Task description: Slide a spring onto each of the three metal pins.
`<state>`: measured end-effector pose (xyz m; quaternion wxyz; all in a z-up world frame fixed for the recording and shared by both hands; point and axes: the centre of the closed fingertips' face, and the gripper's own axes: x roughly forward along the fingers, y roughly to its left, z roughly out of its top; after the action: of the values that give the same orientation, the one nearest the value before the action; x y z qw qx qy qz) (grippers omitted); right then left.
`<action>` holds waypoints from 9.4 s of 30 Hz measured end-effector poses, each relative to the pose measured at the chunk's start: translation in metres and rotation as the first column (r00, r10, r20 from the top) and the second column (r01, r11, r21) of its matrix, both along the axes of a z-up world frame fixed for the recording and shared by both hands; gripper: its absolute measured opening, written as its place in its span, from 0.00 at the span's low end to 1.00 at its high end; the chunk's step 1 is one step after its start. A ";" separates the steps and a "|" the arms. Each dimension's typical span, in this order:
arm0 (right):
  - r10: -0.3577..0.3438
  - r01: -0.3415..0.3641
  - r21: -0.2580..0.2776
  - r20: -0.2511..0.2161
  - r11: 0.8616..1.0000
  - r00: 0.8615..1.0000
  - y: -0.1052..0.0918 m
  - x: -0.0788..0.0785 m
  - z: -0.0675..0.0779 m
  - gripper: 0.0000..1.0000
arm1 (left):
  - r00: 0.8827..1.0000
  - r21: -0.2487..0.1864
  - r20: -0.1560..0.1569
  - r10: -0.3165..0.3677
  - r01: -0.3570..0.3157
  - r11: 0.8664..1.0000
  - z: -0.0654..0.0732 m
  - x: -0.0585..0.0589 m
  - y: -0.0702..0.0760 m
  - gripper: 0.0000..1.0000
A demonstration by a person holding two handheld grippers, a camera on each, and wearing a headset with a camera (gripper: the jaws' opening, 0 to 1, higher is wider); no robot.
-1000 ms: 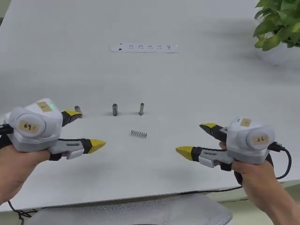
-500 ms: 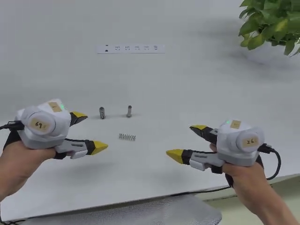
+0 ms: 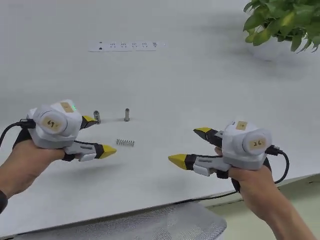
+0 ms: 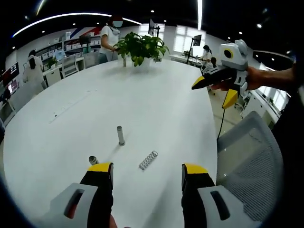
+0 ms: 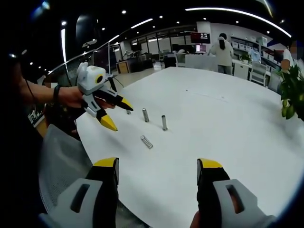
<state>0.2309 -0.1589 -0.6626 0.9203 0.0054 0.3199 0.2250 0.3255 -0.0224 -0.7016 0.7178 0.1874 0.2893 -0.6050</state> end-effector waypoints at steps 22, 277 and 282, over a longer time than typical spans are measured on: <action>-0.014 0.015 0.012 -0.033 1.000 0.999 0.000 -0.008 -0.010 0.65 | 0.992 0.058 -0.068 -0.105 0.109 0.992 -0.054 -0.009 -0.037 0.37; 0.815 -0.836 -0.234 -0.206 0.497 0.542 0.140 -0.028 0.023 0.09 | 0.943 -0.039 0.129 -0.305 0.312 0.949 0.048 -0.120 -0.021 0.03; 0.809 -0.831 -0.233 -0.207 0.506 0.551 0.138 -0.028 0.021 0.09 | 0.947 -0.034 0.116 -0.300 0.306 0.952 0.045 -0.118 -0.019 0.06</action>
<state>0.2026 -0.0210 -0.6418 0.6810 -0.2801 0.3473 0.5806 0.2075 -0.0416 -0.6568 0.6358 0.2438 0.2016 -0.7041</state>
